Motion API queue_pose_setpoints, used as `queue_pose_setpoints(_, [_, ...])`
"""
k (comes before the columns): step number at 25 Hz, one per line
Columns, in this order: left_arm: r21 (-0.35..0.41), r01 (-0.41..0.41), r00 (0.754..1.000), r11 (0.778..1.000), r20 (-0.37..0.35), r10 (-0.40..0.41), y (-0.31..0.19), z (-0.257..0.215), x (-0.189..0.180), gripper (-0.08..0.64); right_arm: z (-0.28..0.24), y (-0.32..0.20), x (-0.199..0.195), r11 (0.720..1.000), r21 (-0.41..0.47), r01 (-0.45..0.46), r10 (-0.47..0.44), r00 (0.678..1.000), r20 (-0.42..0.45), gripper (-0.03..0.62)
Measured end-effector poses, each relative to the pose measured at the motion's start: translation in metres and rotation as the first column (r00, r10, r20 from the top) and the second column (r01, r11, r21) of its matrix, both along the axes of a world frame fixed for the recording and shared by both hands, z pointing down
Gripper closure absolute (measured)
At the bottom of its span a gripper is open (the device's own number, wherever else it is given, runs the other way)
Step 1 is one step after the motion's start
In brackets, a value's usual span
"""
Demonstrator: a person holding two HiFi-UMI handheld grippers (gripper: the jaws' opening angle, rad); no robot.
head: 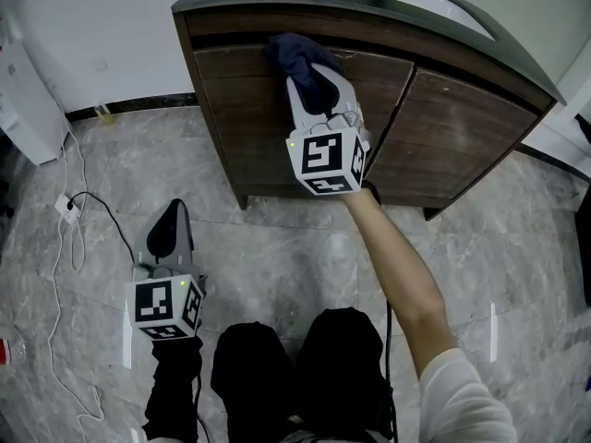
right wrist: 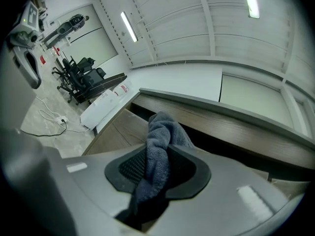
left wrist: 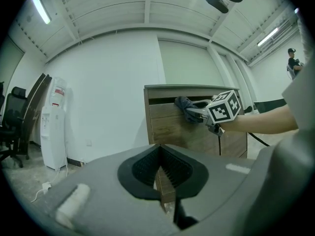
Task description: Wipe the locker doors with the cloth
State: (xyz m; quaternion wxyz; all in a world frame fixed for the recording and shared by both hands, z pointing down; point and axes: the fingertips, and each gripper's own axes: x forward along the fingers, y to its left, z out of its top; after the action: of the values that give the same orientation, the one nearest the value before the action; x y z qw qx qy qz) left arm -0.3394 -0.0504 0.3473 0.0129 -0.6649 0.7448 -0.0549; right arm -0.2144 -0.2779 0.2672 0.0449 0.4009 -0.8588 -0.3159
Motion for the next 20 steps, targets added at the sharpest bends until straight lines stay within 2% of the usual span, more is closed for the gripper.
queue_pose_setpoints(20, [-0.016, -0.027, 1.0, 0.999, 0.012, 0.028, -0.015, 0.001, 0.034, 0.56, 0.009, -0.034, 0.128, 0.989, 0.001, -0.15, 0.149, 0.988, 0.031, 0.482])
